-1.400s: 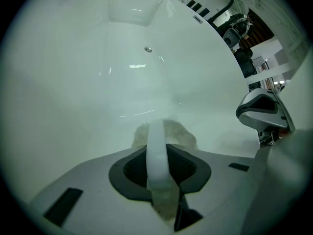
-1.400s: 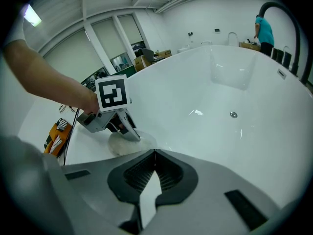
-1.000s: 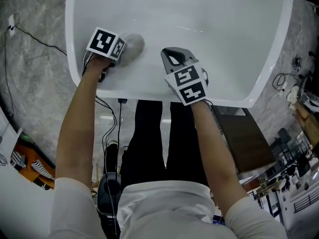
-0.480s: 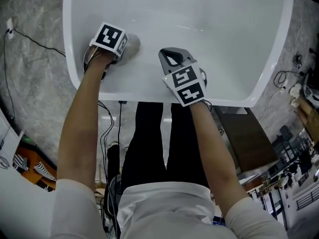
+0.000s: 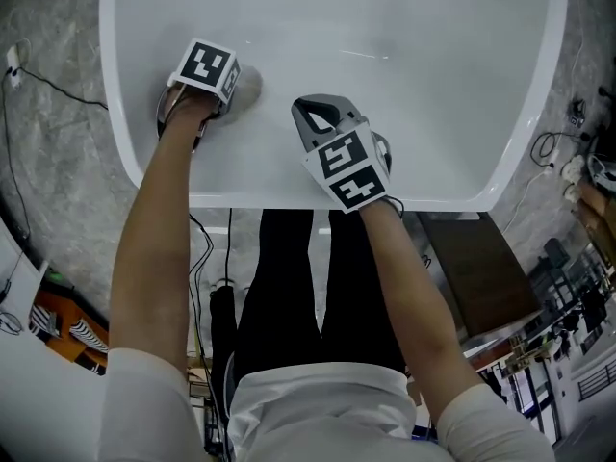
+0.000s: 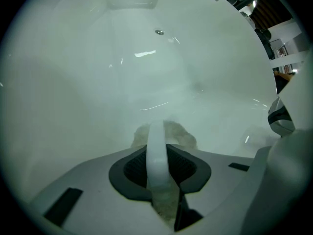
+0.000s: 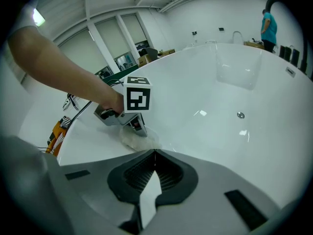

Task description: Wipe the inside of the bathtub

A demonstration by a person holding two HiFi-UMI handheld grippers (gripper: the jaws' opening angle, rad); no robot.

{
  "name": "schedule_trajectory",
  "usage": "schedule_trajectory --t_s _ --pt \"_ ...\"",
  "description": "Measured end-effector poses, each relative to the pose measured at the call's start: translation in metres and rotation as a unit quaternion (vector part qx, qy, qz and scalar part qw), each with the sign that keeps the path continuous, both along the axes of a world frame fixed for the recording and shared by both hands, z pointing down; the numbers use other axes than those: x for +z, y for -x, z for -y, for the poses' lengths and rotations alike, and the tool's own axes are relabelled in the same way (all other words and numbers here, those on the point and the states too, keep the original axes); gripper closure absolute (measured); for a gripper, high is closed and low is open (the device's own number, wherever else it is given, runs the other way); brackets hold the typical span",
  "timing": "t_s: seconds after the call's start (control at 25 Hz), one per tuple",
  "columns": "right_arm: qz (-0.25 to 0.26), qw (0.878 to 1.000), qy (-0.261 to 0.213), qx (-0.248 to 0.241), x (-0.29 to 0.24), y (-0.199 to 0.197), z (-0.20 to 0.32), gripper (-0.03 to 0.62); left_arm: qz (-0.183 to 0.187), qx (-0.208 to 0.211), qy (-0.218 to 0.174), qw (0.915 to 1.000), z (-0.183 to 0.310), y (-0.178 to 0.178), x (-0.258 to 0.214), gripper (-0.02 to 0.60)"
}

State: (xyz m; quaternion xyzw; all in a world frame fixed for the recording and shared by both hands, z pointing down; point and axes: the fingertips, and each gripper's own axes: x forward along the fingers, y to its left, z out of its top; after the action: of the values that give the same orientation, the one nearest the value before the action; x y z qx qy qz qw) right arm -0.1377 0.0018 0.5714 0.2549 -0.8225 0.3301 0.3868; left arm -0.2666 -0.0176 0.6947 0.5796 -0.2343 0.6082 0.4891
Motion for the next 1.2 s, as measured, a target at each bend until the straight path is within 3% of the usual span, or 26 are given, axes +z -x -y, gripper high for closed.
schedule_trajectory --t_s 0.32,0.68,0.96,1.2 --pt "0.013 0.999 -0.017 -0.046 0.007 -0.002 0.002 0.574 0.000 0.006 0.006 1.0000 0.006 -0.007 0.018 0.485" --pt "0.022 0.998 -0.022 -0.056 0.020 -0.013 0.012 0.575 0.010 0.015 0.005 0.9998 0.016 -0.014 0.041 0.485" --pt "0.027 0.998 -0.025 -0.051 0.035 -0.043 0.015 0.574 0.018 0.021 0.005 0.9996 0.021 -0.035 0.065 0.485" --pt "0.036 0.998 -0.031 -0.051 0.034 -0.040 0.014 0.574 0.026 0.025 0.009 0.9993 0.024 -0.029 0.077 0.485"
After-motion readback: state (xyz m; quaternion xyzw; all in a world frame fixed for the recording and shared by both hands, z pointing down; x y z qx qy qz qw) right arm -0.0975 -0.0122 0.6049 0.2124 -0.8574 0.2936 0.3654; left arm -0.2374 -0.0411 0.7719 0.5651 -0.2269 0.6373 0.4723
